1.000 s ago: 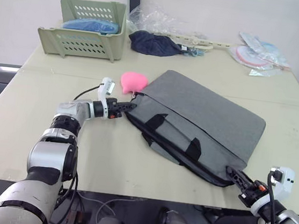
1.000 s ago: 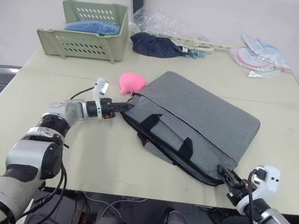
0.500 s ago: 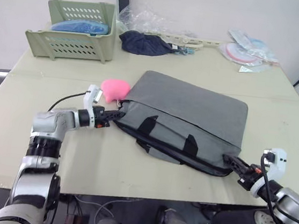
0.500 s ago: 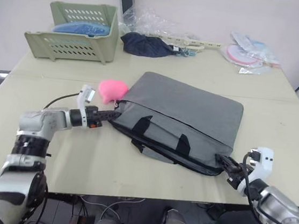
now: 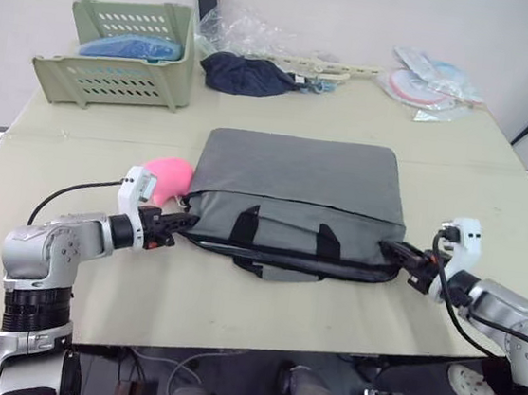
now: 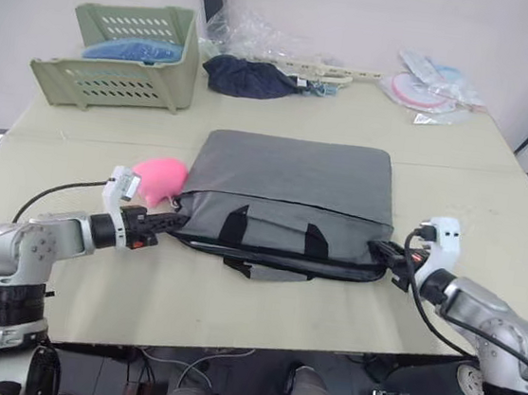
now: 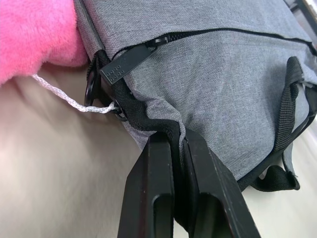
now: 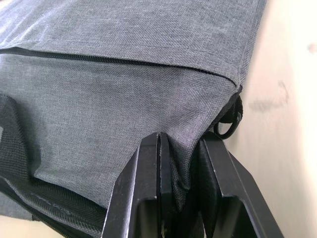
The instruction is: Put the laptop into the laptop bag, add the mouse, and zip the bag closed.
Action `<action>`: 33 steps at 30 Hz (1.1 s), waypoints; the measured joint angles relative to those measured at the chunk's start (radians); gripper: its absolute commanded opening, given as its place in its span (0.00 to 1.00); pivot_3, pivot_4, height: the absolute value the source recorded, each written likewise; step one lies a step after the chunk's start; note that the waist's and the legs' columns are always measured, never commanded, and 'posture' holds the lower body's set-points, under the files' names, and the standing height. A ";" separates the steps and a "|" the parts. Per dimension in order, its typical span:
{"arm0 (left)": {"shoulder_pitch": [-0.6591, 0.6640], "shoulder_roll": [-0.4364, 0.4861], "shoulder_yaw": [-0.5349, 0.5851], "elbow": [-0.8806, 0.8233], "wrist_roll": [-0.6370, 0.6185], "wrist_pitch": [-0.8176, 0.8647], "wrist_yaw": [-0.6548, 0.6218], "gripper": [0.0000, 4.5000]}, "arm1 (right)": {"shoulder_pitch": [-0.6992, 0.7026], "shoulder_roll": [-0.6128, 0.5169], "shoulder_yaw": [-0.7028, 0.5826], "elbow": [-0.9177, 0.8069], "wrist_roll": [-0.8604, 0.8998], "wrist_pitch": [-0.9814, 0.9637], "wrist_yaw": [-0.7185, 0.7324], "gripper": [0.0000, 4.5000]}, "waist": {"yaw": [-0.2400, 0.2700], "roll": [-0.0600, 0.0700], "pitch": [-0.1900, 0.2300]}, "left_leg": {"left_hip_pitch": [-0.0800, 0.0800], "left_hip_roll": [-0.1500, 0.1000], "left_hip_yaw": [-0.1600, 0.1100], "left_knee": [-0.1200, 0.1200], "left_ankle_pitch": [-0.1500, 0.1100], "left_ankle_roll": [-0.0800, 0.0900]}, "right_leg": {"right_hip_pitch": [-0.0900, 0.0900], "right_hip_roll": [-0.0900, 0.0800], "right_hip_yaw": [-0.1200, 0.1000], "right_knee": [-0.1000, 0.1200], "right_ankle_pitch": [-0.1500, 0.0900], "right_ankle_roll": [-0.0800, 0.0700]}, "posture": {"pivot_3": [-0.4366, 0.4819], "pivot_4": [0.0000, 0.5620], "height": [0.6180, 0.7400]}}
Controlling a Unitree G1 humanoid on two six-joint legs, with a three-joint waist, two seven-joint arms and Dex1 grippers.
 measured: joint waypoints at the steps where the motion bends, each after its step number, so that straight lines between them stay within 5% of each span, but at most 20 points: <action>1: 0.006 0.000 0.009 -0.013 -0.007 0.012 0.011 0.00 | -0.016 0.000 0.011 0.009 -0.015 -0.001 0.009 0.19 | 0.000 0.000 0.000 | 0.000 0.001 0.000 0.000 0.000 0.000 | 0.000 0.001 0.000 0.000 0.000 0.000 | 0.48 0.27 1.00; 33: 0.077 -0.034 0.066 -0.163 -0.103 0.098 0.144 0.00 | -0.081 0.021 0.025 0.061 -0.138 -0.006 0.118 0.19 | 0.003 0.002 0.001 | -0.001 0.007 0.009 0.000 -0.002 -0.005 | -0.001 0.009 -0.001 -0.003 -0.002 -0.003 | 0.48 0.27 1.00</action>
